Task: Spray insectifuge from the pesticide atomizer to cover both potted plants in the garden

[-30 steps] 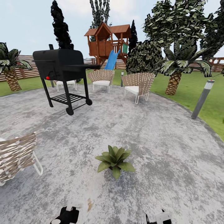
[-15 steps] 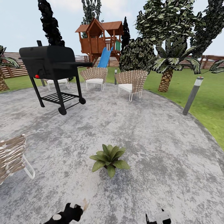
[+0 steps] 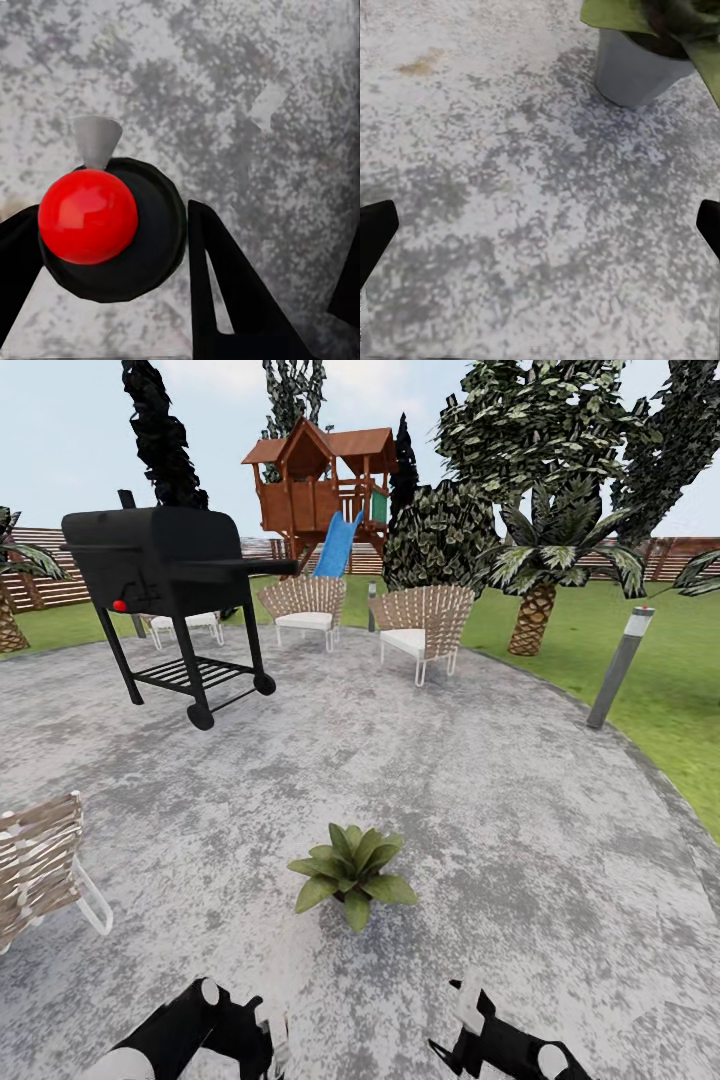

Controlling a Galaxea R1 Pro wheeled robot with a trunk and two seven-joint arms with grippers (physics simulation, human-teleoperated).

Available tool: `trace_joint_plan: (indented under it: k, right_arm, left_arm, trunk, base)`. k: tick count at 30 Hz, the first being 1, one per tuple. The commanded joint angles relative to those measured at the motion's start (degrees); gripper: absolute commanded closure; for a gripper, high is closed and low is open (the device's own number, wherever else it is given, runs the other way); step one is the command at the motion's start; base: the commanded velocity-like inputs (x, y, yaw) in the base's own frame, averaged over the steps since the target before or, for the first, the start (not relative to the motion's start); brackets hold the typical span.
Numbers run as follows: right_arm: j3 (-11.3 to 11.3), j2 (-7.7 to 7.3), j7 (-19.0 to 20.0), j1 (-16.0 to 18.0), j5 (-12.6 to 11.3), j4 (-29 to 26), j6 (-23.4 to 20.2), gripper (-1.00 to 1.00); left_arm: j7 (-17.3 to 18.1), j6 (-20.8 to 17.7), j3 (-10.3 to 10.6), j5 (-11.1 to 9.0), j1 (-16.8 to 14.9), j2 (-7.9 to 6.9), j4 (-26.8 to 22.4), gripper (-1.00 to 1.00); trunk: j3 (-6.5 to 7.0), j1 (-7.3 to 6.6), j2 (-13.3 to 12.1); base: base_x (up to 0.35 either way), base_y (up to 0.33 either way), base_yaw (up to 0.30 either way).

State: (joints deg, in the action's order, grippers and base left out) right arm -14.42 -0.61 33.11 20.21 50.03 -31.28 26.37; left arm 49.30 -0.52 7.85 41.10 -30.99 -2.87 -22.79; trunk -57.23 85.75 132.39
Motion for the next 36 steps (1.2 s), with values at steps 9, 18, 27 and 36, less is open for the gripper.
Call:
trace_joint_plan:
  k: [9, 18, 27, 36]
  right_arm:
    - [2.13, 4.07, 18.11, 4.71, 1.79, -0.62, 0.35, 1.0]
    - [8.83, 7.46, 18.38, 5.55, 1.59, -0.63, 0.27, 1.0]
    - [8.89, 9.18, 18.4, 5.63, 1.56, -0.62, 0.26, 1.0]
    - [8.95, 9.63, 18.4, 5.65, 1.56, -0.4, 0.33, 1.0]
  left_arm:
    - [7.14, -5.25, 2.61, 8.91, 0.05, 2.48, -5.04, 1.0]
    - [7.12, -5.8, 5.83, 8.92, 0.05, 5.51, -5.27, 1.0]
    - [6.93, -7.64, 6.37, 8.76, 0.05, 7.63, -5.43, 1.0]
    - [6.77, -7.41, 6.23, 8.17, 0.05, 9.09, -5.52, 1.0]
  trunk:
    - [-0.05, -0.01, 0.02]
    - [-0.05, -0.01, 0.02]
    - [-0.05, -0.01, 0.02]
    - [-0.05, -0.01, 0.02]
  base:
    - [0.0, 0.0, 0.0]
    - [0.0, 0.0, 0.0]
    - [0.0, 0.0, 0.0]
    - [0.0, 0.0, 0.0]
